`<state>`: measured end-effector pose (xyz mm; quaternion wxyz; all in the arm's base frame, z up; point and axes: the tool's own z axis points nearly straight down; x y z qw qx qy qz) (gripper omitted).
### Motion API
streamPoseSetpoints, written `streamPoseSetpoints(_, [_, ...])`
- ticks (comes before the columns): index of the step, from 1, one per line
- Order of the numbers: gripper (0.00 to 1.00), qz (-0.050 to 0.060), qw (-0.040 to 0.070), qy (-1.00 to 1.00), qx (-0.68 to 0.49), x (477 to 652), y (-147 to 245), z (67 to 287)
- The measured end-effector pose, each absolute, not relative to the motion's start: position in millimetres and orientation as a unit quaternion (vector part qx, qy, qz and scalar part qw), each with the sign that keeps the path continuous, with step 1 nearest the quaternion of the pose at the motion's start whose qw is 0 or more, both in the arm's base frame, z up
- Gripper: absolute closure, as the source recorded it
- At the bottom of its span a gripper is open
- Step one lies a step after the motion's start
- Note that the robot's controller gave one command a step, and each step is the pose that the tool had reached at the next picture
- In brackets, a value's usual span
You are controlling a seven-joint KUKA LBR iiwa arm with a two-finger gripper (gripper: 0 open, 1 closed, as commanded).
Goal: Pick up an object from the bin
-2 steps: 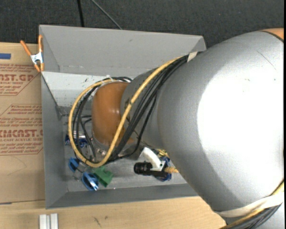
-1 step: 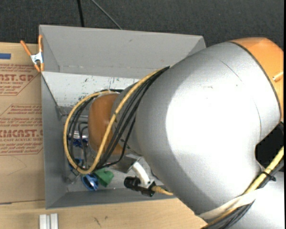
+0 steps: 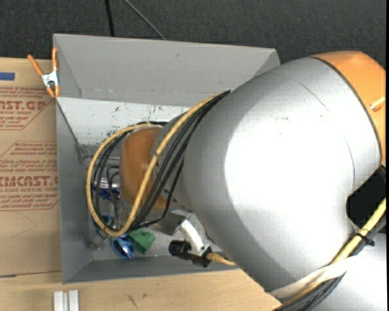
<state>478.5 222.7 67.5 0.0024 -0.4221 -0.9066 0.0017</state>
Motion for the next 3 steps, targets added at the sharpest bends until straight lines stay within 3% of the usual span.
streamPoseSetpoints(1, [1.0, 0.001, 0.002, -0.906, -0.422, 478.5, 222.8, 67.6])
streamPoseSetpoints(2, [1.0, -0.001, -0.001, -0.907, -0.422, 479.5, 223.2, 116.1])
streamPoseSetpoints(3, [1.0, -0.003, -0.002, -0.907, -0.421, 481.0, 224.4, 193.5])
